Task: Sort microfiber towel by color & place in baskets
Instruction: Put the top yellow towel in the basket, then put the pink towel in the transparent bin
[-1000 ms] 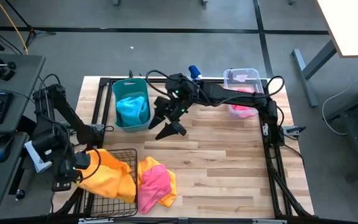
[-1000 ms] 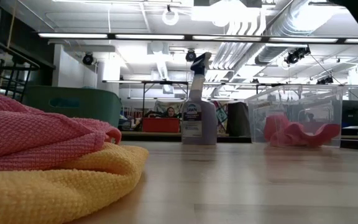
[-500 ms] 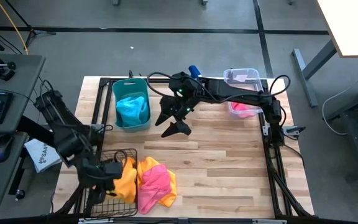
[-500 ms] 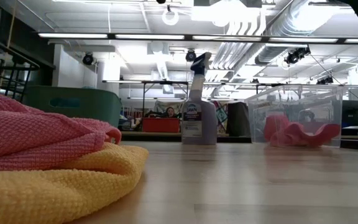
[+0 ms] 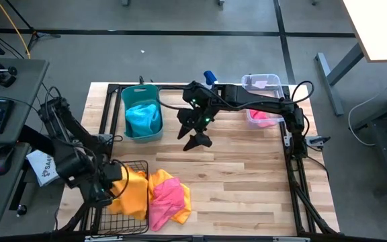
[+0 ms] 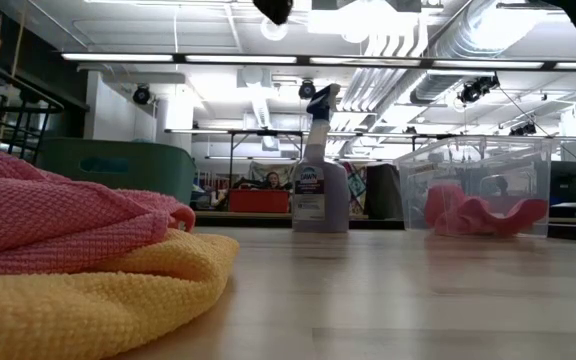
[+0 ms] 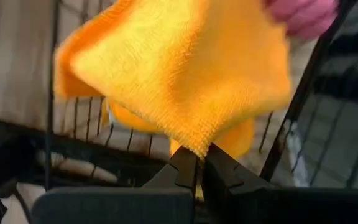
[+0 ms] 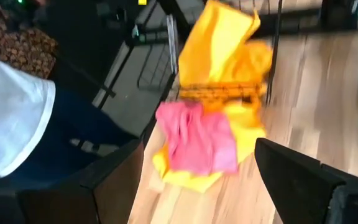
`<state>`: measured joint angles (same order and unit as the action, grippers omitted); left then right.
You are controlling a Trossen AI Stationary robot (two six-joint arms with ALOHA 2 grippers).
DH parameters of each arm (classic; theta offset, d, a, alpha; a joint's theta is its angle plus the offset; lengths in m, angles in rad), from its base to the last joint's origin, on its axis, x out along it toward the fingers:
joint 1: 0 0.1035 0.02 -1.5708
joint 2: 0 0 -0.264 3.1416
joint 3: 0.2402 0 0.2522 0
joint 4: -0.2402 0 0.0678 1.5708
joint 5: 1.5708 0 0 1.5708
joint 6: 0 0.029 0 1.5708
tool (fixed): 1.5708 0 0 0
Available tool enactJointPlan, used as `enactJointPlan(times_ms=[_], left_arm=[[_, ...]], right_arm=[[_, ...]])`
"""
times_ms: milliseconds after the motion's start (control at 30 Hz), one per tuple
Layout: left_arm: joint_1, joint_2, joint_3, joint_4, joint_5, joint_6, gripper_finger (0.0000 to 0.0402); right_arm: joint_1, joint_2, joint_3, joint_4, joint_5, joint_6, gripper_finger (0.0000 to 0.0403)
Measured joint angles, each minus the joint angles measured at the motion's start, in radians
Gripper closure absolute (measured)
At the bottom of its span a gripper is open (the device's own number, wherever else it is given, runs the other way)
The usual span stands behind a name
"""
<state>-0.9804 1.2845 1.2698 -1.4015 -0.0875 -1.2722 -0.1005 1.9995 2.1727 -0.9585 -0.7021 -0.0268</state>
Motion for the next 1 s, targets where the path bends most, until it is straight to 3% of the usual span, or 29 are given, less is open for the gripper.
enactJointPlan(times_ms=[167, 267, 400, 567, 667, 833, 1000], left_arm=[[0.022, 0.001, -0.170, 0.214, 0.174, 0.051, 0.0402], [0.034, 0.001, -0.264, 0.363, 0.220, 0.043, 0.0400], [0.059, 0.000, -0.288, 0.381, 0.225, 0.022, 0.0383], [0.099, -0.036, -0.287, 0.380, 0.245, 0.028, 0.0329], [0.123, -0.072, -0.287, 0.379, 0.287, 0.027, 0.0285], [0.184, -0.146, -0.225, 0.385, 0.313, 0.070, 0.0217], [0.312, -0.190, -0.108, 0.387, 0.181, 0.214, 0.0179]], right_arm=[[0.004, 0.000, 0.000, -0.164, 0.001, -0.024, 0.0098], [0.020, 0.000, 0.000, -0.280, 0.030, -0.060, 0.0098], [0.052, 0.000, -0.007, -0.417, 0.149, -0.088, 0.0098], [0.104, -0.008, -0.094, -0.500, 0.285, -0.085, 0.0098], [0.146, -0.044, -0.227, -0.500, 0.400, -0.061, 0.0098], [0.210, -0.179, -0.564, -0.343, 0.406, 0.052, 0.0098], [0.293, -0.362, -0.883, -0.097, 0.401, 0.300, 0.0098]])
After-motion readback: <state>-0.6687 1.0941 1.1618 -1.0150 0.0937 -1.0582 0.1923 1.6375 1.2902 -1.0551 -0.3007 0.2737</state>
